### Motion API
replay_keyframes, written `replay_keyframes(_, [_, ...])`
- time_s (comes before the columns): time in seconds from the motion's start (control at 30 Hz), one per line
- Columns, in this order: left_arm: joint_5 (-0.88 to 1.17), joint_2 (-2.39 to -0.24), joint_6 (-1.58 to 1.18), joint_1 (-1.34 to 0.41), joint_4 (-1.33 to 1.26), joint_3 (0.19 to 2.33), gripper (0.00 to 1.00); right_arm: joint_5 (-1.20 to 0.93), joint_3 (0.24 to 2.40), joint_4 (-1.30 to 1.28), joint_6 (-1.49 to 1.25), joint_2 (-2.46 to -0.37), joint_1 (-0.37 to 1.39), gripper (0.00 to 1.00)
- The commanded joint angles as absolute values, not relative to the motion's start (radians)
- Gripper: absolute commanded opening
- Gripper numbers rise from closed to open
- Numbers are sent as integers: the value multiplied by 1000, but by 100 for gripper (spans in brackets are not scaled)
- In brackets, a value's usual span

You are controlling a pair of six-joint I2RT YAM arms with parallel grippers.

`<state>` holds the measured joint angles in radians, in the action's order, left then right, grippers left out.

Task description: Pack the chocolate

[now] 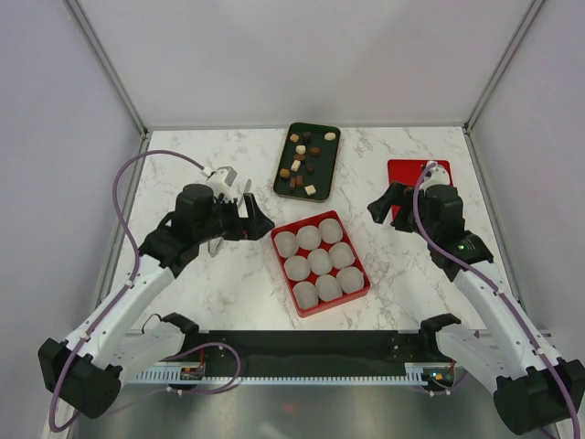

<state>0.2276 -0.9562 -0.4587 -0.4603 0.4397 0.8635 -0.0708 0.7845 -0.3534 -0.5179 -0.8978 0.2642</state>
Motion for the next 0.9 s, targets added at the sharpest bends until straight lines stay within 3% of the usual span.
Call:
replay_keyframes(0.0, [245, -960, -457, -459, 420, 923, 100, -57, 824, -339, -503, -891, 262, 98])
replay_keyframes(0.37, [-7, -963, -292, -456, 501, 977, 100, -55, 821, -339, -534, -861, 262, 98])
replay_keyframes(0.5, [-181, -1101, -224, -399, 656, 1090, 100, -118, 824, -324, -529, -851, 262, 98])
replay_keyframes(0.67, [-103, -1316, -207, -230, 693, 1143, 100, -253, 801, -273, -534, -848, 262, 98])
replay_keyframes(0.87, [-132, -1523, -182, -203, 692, 1187, 100, -318, 787, -258, -519, -841, 262, 98])
